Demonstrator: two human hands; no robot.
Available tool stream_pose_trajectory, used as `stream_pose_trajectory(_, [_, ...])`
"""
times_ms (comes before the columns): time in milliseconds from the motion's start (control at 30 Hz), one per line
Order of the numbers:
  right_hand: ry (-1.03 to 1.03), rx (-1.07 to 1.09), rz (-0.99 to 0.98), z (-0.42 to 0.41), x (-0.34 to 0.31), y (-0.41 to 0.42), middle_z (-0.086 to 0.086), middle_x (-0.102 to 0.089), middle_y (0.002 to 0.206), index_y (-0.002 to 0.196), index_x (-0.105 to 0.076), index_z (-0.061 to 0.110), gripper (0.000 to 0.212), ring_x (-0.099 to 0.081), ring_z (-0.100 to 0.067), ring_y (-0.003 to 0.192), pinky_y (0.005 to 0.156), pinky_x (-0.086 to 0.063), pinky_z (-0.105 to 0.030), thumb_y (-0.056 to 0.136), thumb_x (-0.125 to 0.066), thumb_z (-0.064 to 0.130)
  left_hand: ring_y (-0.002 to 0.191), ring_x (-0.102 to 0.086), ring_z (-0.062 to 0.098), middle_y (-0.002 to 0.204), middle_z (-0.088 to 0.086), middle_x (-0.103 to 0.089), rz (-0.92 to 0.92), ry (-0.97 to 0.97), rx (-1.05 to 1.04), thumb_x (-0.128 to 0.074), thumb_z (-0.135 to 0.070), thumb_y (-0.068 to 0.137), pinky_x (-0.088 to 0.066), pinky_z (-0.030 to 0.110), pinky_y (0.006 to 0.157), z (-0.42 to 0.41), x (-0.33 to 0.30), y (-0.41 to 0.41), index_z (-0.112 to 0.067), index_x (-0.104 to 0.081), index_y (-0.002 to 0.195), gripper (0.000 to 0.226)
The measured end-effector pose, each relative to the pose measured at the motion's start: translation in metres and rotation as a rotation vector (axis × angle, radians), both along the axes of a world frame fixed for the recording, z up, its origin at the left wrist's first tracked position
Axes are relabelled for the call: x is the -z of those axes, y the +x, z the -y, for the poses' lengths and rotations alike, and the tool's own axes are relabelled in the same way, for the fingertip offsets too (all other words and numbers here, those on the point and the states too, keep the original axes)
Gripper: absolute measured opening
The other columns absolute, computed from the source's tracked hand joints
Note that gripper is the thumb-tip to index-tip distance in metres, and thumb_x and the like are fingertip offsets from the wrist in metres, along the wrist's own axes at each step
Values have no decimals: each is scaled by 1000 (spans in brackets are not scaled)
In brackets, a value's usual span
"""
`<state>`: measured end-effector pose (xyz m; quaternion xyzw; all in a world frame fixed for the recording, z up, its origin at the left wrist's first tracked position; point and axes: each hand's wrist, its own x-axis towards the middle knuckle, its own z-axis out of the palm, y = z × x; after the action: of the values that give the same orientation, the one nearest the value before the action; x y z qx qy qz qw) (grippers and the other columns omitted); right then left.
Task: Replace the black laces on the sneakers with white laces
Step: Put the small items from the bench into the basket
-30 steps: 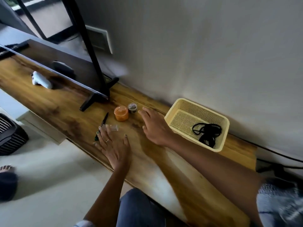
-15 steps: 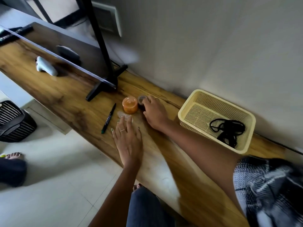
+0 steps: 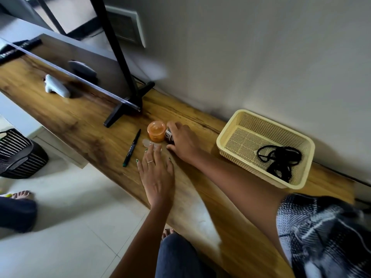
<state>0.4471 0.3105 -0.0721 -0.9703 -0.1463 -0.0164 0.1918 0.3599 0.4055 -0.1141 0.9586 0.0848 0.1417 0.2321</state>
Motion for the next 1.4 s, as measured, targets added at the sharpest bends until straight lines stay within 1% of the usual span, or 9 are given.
stream_pose_trajectory(233, [142, 107, 61, -1, 6, -3, -13, -56, 116, 120, -44, 12, 37, -55, -26, 102, 77, -47, -31, 88, -61, 16, 141, -30, 23, 149, 9, -39, 7, -6, 37, -45, -25, 100, -9, 42, 120, 0, -1, 1, -11, -42, 140, 43])
stream_pose_trajectory(500, [349, 182, 124, 31, -33, -34, -6, -47, 121, 120, -58, 13, 38, -50, -19, 109, 80, -39, -21, 82, -63, 13, 141, -29, 27, 150, 11, -37, 11, 24, 64, -48, -25, 99, -15, 50, 118, 0, -2, -1, -13, -38, 143, 46])
stream_pose_trajectory(633, [347, 288, 183, 68, -55, -47, -6, -49, 114, 121, -59, 15, 41, -51, -22, 104, 75, -41, -25, 81, -65, 17, 140, -30, 29, 148, 13, -38, 29, 37, 54, -48, -24, 98, -16, 50, 118, 0, -4, -2, -11, -38, 142, 47])
stream_pose_trajectory(733, [286, 434, 118, 99, -56, -49, -6, -50, 113, 121, -55, 17, 41, -51, -21, 102, 72, -44, -30, 82, -65, 23, 139, -30, 29, 148, 14, -38, 31, 25, 42, -51, -22, 97, -18, 50, 118, 1, -6, -3, -9, -39, 141, 48])
stream_pose_trajectory(867, [312, 614, -16, 129, -43, -46, -6, -57, 106, 103, -56, 15, 33, -57, -21, 91, 71, -51, -36, 76, -71, 27, 141, -28, 28, 150, 13, -36, 19, 5, 24, -51, -24, 97, -15, 47, 119, 2, -6, -2, -10, -37, 143, 50])
stream_pose_trajectory(1033, [392, 632, -197, 136, -28, -44, -8, -60, 106, 103, -59, 10, 39, -59, -22, 89, 67, -44, -28, 73, -80, 25, 141, -26, 27, 151, 12, -34, 25, -1, 16, -53, -23, 96, -15, 47, 118, 1, -5, -2, -10, -36, 143, 52])
stream_pose_trajectory(1200, [436, 577, -349, 133, -28, -46, -10, -66, 100, 101, -64, 3, 31, -61, -25, 93, 80, -48, -37, 76, -78, 16, 142, -25, 25, 152, 11, -32, 32, 10, 8, -53, -24, 96, -15, 45, 119, 0, -4, -1, -10, -34, 144, 54])
stream_pose_trajectory(1333, [426, 581, -363, 137, -31, -47, -8, -62, 114, 115, -62, 1, 41, -58, -25, 101, 87, -46, -37, 82, -73, 21, 141, -27, 27, 151, 13, -33, 42, -14, -9, -56, -25, 95, -17, 47, 118, 0, -2, 0, -9, -32, 145, 58])
stream_pose_trajectory(1400, [349, 651, -226, 135, -34, -47, -13, -51, 125, 125, -57, 6, 44, -52, -30, 114, 88, -45, -38, 86, -67, 25, 141, -27, 27, 152, 13, -32, 34, -51, -36, -57, -28, 94, -19, 48, 118, 0, -2, 1, -9, -29, 146, 62])
